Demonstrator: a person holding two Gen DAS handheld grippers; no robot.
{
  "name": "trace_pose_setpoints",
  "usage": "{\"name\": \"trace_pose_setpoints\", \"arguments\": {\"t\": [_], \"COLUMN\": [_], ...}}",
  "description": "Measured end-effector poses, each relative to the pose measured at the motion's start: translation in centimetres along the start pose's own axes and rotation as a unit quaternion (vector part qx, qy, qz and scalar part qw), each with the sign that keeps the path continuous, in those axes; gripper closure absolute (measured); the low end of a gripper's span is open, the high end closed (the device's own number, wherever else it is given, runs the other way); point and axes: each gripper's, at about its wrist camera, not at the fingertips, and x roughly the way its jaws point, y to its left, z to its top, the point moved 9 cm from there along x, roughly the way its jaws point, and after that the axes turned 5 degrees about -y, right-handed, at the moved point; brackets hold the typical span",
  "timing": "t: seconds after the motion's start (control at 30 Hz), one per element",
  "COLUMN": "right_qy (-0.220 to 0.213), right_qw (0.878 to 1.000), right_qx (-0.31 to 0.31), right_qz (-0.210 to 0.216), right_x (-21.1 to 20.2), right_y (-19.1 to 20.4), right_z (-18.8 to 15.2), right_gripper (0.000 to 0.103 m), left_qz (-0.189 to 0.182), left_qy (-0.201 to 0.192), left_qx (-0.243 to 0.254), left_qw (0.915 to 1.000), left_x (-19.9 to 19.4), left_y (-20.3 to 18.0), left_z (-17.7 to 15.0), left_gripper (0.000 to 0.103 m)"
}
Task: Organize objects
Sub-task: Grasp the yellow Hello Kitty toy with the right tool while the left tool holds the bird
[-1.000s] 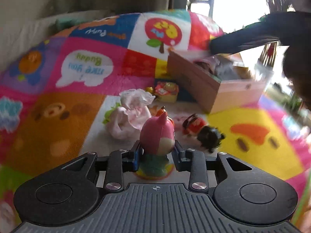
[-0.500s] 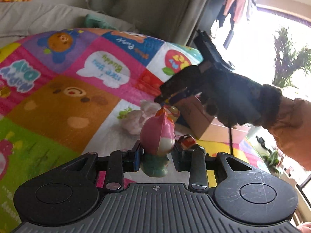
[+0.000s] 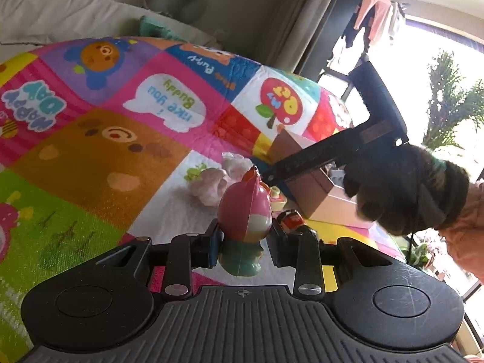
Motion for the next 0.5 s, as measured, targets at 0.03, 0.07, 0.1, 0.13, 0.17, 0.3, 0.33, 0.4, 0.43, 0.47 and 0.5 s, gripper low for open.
{"name": "trace_pose_setpoints", "arguments": {"t": [0.03, 0.07, 0.1, 0.13, 0.17, 0.3, 0.33, 0.4, 0.43, 0.47, 0.5], "right_qy": [0.006, 0.007, 0.013, 0.016, 0.007, -0.05, -0.068, -0.1, -0.119, -0.135, -0.152], "right_qw": [1.0, 1.0, 1.0, 1.0, 1.0, 0.999, 0.998, 0.994, 0.992, 0.99, 0.987], "right_qx": [0.008, 0.014, 0.014, 0.011, 0.007, -0.001, 0.004, 0.016, 0.023, 0.03, 0.037], "right_qz": [-0.001, -0.004, -0.005, -0.005, -0.004, 0.008, 0.017, 0.028, 0.029, 0.026, 0.021], "right_x": [0.8, 1.3, 1.7, 2.0, 1.6, -2.4, -4.1, -7.3, -9.1, -10.7, -12.2], "right_y": [-0.1, -0.1, 0.0, 0.1, 0.4, 0.7, 0.6, 0.1, -0.4, -1.0, -1.6], "right_z": [-0.2, -0.5, -0.8, -1.1, -1.3, -1.7, -2.0, -2.8, -3.5, -4.2, -5.0], "right_gripper": [0.038, 0.038, 0.043, 0.045, 0.045, 0.045, 0.045, 0.045, 0.045, 0.045, 0.045], "left_qz": [0.003, 0.006, 0.01, 0.012, 0.014, 0.022, 0.022, 0.02, 0.019, 0.016, 0.014], "left_qy": [0.002, 0.004, 0.006, 0.007, 0.009, 0.019, 0.022, 0.029, 0.033, 0.039, 0.044], "left_qx": [0.0, 0.0, 0.001, 0.001, 0.002, 0.013, 0.017, 0.025, 0.029, 0.034, 0.04], "left_qw": [1.0, 1.0, 0.9999, 0.9999, 0.9999, 0.9995, 0.9994, 0.9991, 0.9989, 0.9986, 0.9982], "left_x": [0.0, 0.0, -0.2, -0.3, -0.4, -0.5, -0.5, -0.4, -0.3, -0.2, 0.0], "left_y": [0.0, 0.0, 0.0, -0.1, -0.2, -1.0, -1.3, -2.3, -2.8, -3.4, -4.1], "left_z": [0.0, 0.0, -0.1, -0.1, -0.1, -0.4, -0.5, -0.6, -0.7, -0.8, -1.0], "left_gripper": [0.068, 0.068, 0.068, 0.068, 0.068, 0.068, 0.068, 0.068, 0.068, 0.068, 0.068]}}
